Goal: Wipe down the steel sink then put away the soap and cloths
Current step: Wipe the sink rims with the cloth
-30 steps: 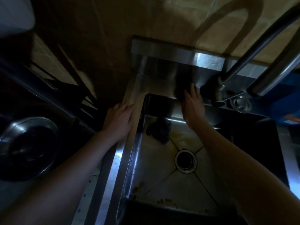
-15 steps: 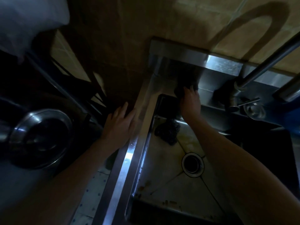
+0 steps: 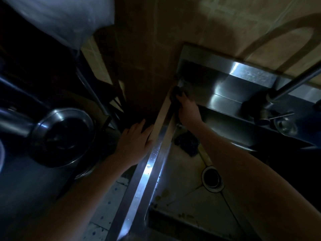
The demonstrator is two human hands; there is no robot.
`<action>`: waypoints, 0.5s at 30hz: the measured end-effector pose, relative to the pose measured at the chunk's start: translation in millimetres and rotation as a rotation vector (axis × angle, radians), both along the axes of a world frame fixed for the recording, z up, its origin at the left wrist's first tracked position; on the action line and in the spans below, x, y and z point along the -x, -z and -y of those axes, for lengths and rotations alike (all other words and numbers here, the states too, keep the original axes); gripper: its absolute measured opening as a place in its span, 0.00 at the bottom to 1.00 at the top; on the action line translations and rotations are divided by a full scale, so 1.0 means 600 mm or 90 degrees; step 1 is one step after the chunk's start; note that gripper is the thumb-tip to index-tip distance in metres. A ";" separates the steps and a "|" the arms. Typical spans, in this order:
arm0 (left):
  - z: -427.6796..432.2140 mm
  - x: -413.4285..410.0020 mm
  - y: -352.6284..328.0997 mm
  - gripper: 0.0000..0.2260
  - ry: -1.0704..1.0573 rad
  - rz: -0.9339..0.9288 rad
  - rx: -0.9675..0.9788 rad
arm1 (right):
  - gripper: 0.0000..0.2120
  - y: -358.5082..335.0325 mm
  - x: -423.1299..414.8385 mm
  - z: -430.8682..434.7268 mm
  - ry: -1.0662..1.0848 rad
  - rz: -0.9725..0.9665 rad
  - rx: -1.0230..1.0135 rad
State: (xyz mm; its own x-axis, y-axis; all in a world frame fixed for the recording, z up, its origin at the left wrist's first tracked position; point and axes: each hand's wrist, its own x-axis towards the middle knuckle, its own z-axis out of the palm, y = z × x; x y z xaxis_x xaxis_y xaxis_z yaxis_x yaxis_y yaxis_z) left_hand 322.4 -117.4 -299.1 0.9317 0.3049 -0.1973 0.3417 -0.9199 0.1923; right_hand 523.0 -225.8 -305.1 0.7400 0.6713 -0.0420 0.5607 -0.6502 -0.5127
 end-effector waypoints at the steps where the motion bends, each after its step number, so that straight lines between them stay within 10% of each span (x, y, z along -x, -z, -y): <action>1: 0.001 0.005 0.000 0.26 -0.001 -0.005 0.006 | 0.22 0.002 0.013 0.006 -0.007 0.000 -0.004; 15: 0.024 0.130 -0.010 0.26 -0.077 0.002 0.093 | 0.22 0.034 0.222 0.098 -0.066 -0.032 -0.038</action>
State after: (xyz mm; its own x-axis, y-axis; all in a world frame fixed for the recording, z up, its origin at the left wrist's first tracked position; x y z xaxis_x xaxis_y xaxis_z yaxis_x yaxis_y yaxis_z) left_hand 244.3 -131.7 -293.0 0.8909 0.3825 -0.2450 0.4470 -0.8343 0.3228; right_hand 389.6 -284.6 -325.4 0.6644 0.7465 -0.0358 0.5956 -0.5578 -0.5781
